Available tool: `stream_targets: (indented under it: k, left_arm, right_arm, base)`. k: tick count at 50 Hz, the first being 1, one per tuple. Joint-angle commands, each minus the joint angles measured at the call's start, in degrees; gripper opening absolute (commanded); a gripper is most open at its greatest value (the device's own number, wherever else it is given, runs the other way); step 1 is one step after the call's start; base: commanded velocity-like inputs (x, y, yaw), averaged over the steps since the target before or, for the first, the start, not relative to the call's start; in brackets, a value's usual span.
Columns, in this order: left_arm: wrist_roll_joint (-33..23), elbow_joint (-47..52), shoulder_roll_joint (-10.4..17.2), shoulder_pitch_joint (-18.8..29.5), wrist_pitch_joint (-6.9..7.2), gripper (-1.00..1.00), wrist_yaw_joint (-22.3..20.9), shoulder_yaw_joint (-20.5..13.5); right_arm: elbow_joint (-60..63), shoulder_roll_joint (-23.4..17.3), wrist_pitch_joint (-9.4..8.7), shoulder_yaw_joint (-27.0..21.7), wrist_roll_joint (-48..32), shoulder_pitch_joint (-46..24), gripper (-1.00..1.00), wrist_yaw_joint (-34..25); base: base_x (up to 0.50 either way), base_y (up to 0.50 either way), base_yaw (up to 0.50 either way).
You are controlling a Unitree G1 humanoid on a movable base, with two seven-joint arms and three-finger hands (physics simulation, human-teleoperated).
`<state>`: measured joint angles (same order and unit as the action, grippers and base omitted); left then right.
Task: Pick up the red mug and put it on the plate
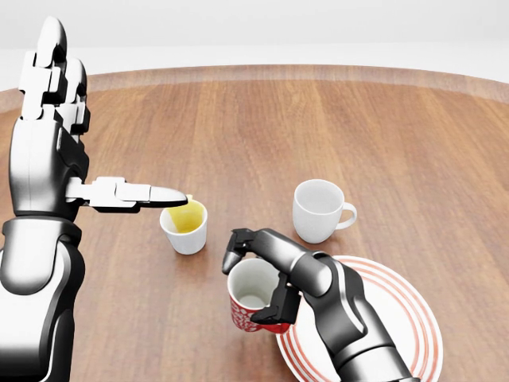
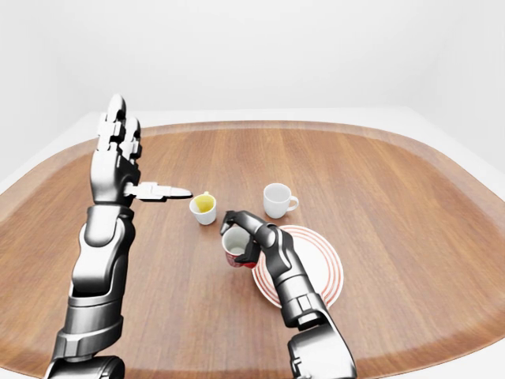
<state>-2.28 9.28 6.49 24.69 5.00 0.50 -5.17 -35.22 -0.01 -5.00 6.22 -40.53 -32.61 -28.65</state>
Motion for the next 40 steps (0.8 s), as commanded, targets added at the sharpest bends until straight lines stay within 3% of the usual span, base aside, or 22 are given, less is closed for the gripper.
stream_targets:
  k: [1, 40]
  left_arm:
    - [-0.06, 0.37, -0.03, -0.03, 0.00, 1.00, -0.03, 0.07]
    - [-0.81, 1.03, -0.72, -0.14, 0.00, 1.00, 0.00, 0.75]
  right_arm:
    - [4.28, -2.19, 0.00, -1.12, -1.23, 2.32, -1.00, -2.00]
    - [16.31, -8.52, 0.00, -4.98, -3.93, 10.63, -1.00, -7.83]
  base:
    - [0.00, 0.00, 0.00]
    - [0.00, 0.00, 0.00]
